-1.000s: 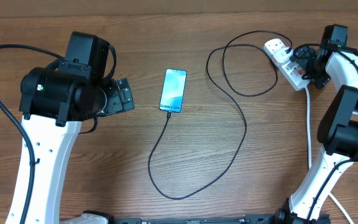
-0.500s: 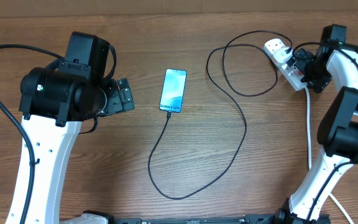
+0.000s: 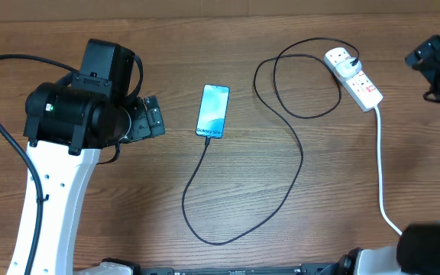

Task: Plug charger to phone and switch on socket
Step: 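Lift the right gripper off the power strip and retract it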

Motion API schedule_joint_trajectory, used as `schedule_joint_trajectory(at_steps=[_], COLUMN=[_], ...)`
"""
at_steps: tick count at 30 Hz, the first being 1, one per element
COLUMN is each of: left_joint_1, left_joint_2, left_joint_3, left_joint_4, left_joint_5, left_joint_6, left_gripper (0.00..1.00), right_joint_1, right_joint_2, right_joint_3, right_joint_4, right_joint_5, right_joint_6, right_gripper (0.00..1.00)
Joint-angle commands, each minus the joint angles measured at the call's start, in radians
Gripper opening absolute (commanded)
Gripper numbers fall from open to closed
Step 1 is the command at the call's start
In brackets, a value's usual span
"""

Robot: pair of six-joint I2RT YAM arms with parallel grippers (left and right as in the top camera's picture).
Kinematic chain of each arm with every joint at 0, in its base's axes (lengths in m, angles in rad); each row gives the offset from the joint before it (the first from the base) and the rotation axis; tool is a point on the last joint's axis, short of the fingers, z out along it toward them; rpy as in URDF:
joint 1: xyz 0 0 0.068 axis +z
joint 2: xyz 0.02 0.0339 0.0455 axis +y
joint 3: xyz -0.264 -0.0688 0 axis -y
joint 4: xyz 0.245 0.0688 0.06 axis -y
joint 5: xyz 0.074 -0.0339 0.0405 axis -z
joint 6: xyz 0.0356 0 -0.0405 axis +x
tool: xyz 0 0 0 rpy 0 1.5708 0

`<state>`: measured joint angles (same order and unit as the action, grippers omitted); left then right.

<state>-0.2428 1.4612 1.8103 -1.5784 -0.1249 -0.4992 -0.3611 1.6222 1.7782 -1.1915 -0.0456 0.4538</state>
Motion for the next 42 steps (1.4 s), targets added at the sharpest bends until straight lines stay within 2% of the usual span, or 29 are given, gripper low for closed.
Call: schedule_joint_trajectory(at_steps=[1,6,12,20,27,38,42], left_joint_1=[-0.005,-0.005,-0.005,-0.005,-0.005,-0.005,-0.005], left_joint_2=[0.005,0.005,0.005,0.005,0.005,0.005,0.005], left_joint_3=[-0.006,-0.006,-0.006,-0.006,-0.006,-0.006,-0.006], left_joint_4=[0.002,0.002,0.002,0.002,0.002,0.002,0.002], left_joint_5=[-0.015,-0.016,-0.016,-0.016,-0.016,-0.016,-0.016], left_joint_6=[-0.014,-0.014,-0.014,-0.014,-0.014,-0.014,-0.014], left_gripper=[1.00,1.00,0.99,1.00,1.00,1.00,1.00], right_joint_1=[0.030,0.095,0.221,0.354,0.361,0.361,0.361], right_joint_2=[-0.060,-0.167,-0.323,-0.592,-0.820,-0.834,-0.834], right_joint_3=[0.001,-0.018,-0.122,-0.358,-0.550,-0.554,-0.554], right_joint_4=[-0.051,-0.098,-0.089,0.003,0.090,0.077,0.011], right_joint_5=[0.000,0.001,0.062,0.144,0.171,0.176,0.175], right_joint_6=[-0.013,-0.013,-0.008,-0.008,-0.009,-0.009,-0.009], right_gripper=[1.00,1.00,1.00,1.00,1.00,1.00,1.00])
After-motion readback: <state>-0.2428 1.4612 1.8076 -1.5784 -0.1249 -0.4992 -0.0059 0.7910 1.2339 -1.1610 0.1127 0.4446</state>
